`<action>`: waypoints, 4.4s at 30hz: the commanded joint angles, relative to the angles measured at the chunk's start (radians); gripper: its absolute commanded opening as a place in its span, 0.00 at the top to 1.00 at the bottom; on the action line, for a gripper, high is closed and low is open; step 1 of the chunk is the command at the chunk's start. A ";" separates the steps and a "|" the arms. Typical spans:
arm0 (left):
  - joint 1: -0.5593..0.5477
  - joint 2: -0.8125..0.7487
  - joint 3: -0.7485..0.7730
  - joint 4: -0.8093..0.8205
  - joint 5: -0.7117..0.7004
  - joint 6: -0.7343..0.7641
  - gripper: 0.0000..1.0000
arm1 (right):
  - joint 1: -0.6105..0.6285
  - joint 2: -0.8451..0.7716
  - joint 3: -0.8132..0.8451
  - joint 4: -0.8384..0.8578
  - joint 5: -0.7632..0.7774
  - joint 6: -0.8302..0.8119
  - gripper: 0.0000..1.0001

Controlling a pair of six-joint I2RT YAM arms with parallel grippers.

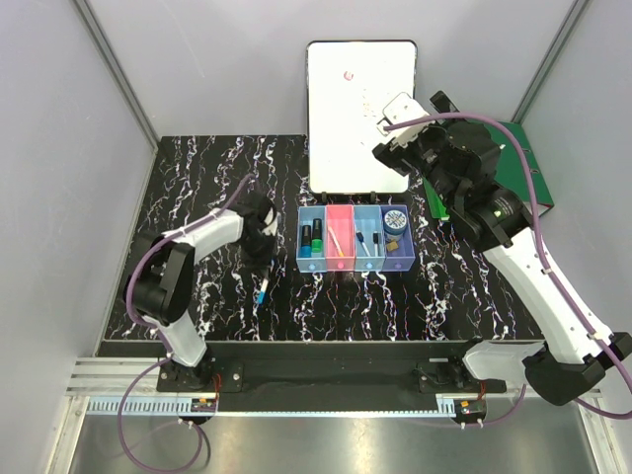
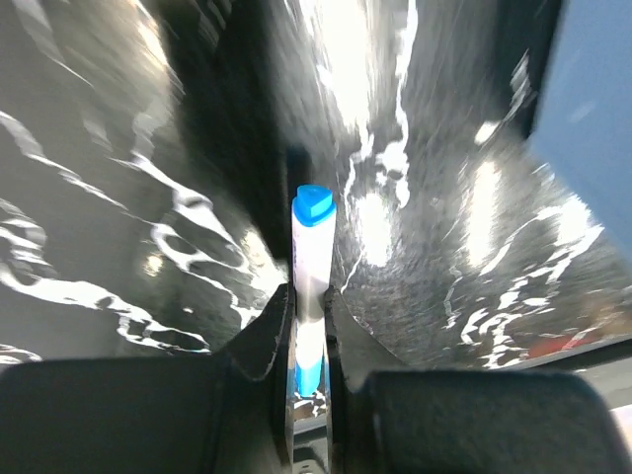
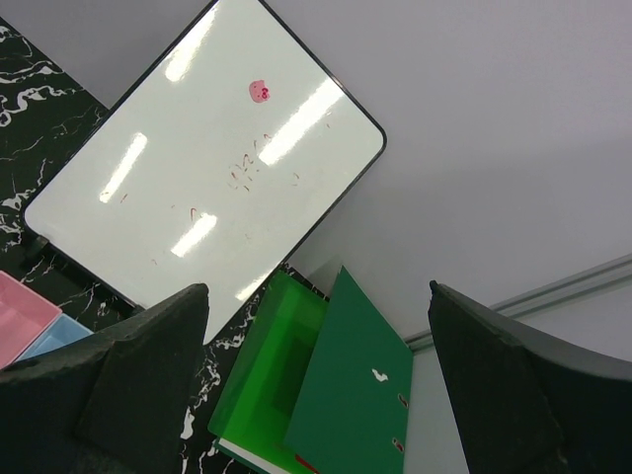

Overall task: Sort the stationery into containers
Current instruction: Pick up the pen from the center of the board, then place the pen in the storage box, then reset both arms

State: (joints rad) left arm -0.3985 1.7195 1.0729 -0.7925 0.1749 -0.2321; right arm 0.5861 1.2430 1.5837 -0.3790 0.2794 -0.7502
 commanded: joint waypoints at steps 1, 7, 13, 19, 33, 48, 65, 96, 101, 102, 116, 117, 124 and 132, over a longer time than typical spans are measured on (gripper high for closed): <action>0.020 -0.070 0.116 0.000 0.064 0.025 1.00 | -0.006 -0.013 -0.005 0.038 0.021 0.012 0.00; 0.038 -0.087 0.293 -0.057 0.103 0.037 1.00 | -0.006 -0.019 -0.016 0.038 0.026 -0.001 0.00; 0.052 -0.057 0.484 -0.088 0.158 0.017 1.00 | -0.006 -0.014 -0.014 0.040 0.023 -0.008 0.00; 0.047 0.084 0.620 -0.074 0.273 -0.097 1.00 | -0.008 -0.014 -0.024 0.048 0.027 -0.020 0.00; -0.089 0.250 0.751 0.052 0.331 -0.236 1.00 | -0.014 -0.024 -0.067 0.074 0.044 -0.028 0.00; -0.154 0.325 0.696 0.151 0.236 -0.282 1.00 | -0.016 -0.028 -0.067 0.083 0.041 -0.021 0.00; -0.172 0.381 0.647 0.164 0.198 -0.265 1.00 | -0.020 -0.042 -0.087 0.097 0.034 -0.015 0.00; -0.143 0.103 0.838 0.076 0.141 -0.001 0.27 | -0.031 -0.149 -0.206 0.025 0.024 0.078 0.00; -0.083 -0.076 0.739 0.049 -0.062 0.128 0.01 | -0.031 -0.194 -0.217 -0.057 -0.009 0.126 0.00; -0.079 -0.104 0.716 0.047 -0.118 0.167 0.01 | -0.031 -0.207 -0.217 -0.072 -0.029 0.136 0.00; 0.029 -0.610 0.346 0.018 -0.572 0.361 0.01 | -0.031 -0.243 -0.106 -0.416 0.067 0.316 0.00; 0.029 -0.632 0.326 0.018 -0.587 0.359 0.01 | -0.032 -0.254 -0.114 -0.419 0.067 0.334 0.00; 0.029 -0.776 0.269 -0.010 -0.604 0.313 0.01 | -0.029 -0.310 -0.126 -0.440 0.063 0.479 0.00; 0.029 -0.793 0.262 -0.014 -0.618 0.320 0.01 | -0.031 -0.321 -0.145 -0.445 0.026 0.473 0.00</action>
State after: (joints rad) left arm -0.3683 0.9161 1.3327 -0.8261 -0.4072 0.0814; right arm 0.5610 0.9192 1.4506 -0.8169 0.3134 -0.3012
